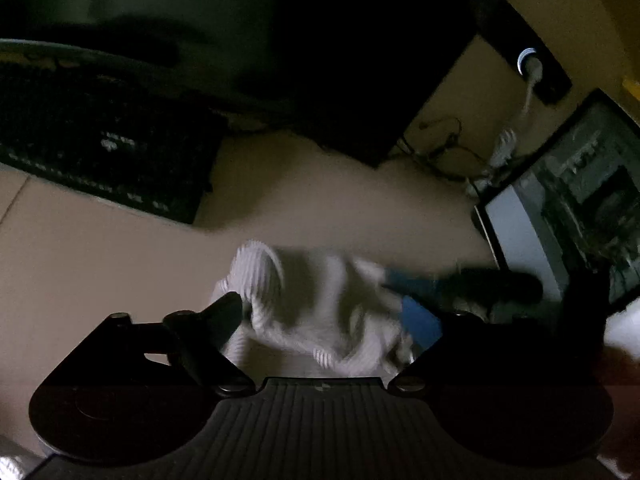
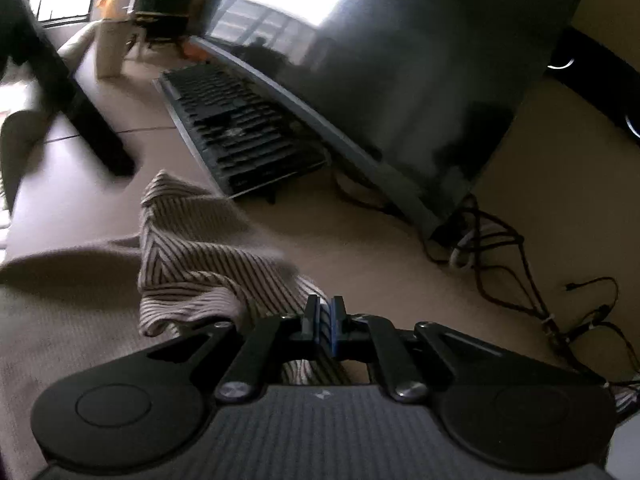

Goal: Fold clothes

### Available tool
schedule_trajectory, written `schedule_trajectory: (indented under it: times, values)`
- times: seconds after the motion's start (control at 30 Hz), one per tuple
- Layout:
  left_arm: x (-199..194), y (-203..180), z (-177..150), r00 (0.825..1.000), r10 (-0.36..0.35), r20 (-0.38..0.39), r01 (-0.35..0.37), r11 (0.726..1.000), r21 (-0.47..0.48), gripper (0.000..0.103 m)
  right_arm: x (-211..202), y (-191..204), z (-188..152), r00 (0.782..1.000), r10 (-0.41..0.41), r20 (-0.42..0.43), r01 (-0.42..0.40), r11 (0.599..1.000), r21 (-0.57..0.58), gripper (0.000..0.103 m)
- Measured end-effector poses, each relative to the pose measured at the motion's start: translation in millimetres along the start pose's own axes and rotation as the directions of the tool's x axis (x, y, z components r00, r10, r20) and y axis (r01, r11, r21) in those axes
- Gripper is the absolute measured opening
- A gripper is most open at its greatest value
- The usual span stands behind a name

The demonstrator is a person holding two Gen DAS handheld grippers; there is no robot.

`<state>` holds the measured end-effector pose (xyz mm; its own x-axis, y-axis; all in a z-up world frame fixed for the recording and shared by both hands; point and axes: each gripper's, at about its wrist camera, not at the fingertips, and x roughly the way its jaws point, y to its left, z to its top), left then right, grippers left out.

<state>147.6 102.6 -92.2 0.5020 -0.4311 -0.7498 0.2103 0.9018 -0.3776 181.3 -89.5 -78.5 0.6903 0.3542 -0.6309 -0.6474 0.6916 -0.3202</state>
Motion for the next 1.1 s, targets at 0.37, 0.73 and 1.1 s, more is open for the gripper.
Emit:
schedule_trajectory:
  times: [0.37, 0.73, 1.1]
  values:
    - [59.7, -19.6, 4.7, 0.979, 0.144, -0.141, -0.128, 0.985, 0.114, 0.065, -15.7, 0.3, -17.3, 0.992, 0.126, -0.025, -0.119, 0.975, 0.189, 0.005]
    - [56.0, 14.3, -26.1, 0.979, 0.142, -0.147, -0.139, 0.990, 0.029, 0.068, 1.7, -69.1, 12.5, 0.930, 0.356, -0.088, -0.309, 0.890, 0.334, 0.064]
    - [31.1, 40.5, -31.0, 0.993, 0.058, -0.106, -0.073, 0.987, -0.141, 0.068, 77.4, -56.6, 0.1, 0.801, 0.586, -0.124, -0.501, 0.769, 0.397, 0.065]
